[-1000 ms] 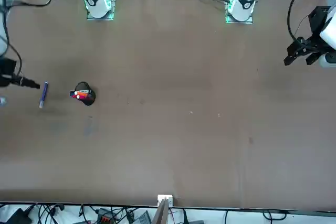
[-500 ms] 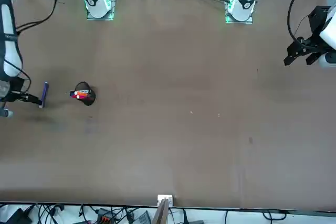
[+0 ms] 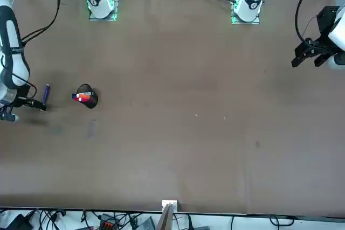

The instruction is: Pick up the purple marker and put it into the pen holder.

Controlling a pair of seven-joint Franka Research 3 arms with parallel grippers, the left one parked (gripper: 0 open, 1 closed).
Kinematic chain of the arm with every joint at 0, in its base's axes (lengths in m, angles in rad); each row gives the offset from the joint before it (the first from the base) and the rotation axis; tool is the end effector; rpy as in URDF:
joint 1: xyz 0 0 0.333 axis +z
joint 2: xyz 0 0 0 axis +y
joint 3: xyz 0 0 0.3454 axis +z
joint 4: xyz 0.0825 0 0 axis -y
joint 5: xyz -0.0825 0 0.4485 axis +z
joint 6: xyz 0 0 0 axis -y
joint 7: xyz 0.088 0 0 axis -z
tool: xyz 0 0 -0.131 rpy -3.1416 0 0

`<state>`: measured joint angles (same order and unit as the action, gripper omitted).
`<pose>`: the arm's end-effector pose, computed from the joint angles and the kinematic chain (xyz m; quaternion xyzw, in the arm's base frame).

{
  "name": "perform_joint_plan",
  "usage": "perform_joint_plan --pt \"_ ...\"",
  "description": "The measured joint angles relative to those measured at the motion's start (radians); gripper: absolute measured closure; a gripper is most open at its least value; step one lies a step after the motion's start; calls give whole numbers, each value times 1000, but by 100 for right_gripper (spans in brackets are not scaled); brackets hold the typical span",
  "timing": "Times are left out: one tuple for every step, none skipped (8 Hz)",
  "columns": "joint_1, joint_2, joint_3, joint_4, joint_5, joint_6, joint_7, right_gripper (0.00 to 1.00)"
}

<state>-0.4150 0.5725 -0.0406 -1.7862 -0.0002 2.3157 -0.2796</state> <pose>0.6414 -0.3128 0.1845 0.9961 -0.0848 -0.0239 0.0027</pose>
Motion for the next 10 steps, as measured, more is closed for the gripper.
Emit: perform_joint_plan --pt "-11 3 1 -5 0 12 -9 3" --pt "-18 7 2 -19 0 47 -12 3" --pt "-20 13 2 -43 0 96 -13 3" --pt "-21 18 3 -69 0 134 -13 4" --pt "-22 19 5 -80 0 147 -13 6" --pt "-23 19 6 -82 0 148 -13 14" --pt "-26 19 6 -83 1 148 -13 21" --pt "-28 19 7 -83 1 148 -13 23" --pt "-29 20 9 -84 1 148 -13 25" --pt "-29 20 11 -84 1 148 -13 34"
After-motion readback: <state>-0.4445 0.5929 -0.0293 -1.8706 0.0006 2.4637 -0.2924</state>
